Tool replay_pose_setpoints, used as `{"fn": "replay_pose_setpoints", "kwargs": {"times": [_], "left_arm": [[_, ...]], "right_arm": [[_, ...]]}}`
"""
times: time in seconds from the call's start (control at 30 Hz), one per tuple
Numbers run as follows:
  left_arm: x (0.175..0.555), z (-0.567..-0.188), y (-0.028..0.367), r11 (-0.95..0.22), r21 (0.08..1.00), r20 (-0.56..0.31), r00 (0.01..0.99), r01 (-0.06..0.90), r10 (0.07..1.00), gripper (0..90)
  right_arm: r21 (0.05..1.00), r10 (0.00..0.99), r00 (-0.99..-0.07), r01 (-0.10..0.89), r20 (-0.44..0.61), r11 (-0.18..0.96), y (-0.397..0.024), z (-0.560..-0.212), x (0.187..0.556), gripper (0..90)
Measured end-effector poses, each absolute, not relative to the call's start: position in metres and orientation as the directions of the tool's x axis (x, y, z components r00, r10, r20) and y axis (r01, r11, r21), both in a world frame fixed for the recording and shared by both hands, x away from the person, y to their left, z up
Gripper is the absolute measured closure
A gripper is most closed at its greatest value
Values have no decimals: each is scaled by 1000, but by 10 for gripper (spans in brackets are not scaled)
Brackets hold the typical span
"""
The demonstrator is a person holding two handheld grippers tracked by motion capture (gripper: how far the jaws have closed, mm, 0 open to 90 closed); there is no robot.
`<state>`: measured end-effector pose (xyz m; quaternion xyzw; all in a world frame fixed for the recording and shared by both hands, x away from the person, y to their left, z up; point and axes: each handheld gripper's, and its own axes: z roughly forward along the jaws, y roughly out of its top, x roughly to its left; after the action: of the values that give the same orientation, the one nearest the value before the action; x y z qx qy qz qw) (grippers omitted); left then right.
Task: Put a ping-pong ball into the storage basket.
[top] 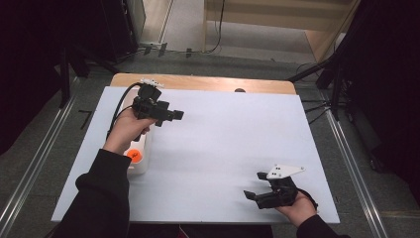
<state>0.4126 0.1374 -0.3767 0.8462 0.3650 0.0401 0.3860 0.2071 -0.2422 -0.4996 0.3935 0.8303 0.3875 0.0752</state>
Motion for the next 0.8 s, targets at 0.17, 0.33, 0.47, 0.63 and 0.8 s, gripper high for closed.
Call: {"fn": "replay_pose_setpoints", "kwargs": {"times": [0.17, 0.33, 0.47, 0.63, 0.8], "left_arm": [[407, -377, 134, -432, 691, -236, 745, 580, 623, 241], [399, -376, 131, -443, 695, -235, 761, 567, 605, 241], [393, -376, 129, -447, 695, -240, 769, 563, 593, 241], [386, -380, 129, -438, 694, -263, 767, 572, 585, 241], [378, -380, 131, -445, 699, -257, 777, 560, 574, 241]], "right_arm": [[701, 715, -675, 599, 182, 387, -243, -499, 207, 149], [701, 714, -676, 599, 185, 386, -242, -499, 207, 150], [701, 714, -675, 600, 184, 386, -243, -499, 207, 150], [702, 713, -677, 597, 182, 388, -243, -499, 207, 150], [701, 712, -678, 598, 183, 389, -243, -499, 207, 150]]}}
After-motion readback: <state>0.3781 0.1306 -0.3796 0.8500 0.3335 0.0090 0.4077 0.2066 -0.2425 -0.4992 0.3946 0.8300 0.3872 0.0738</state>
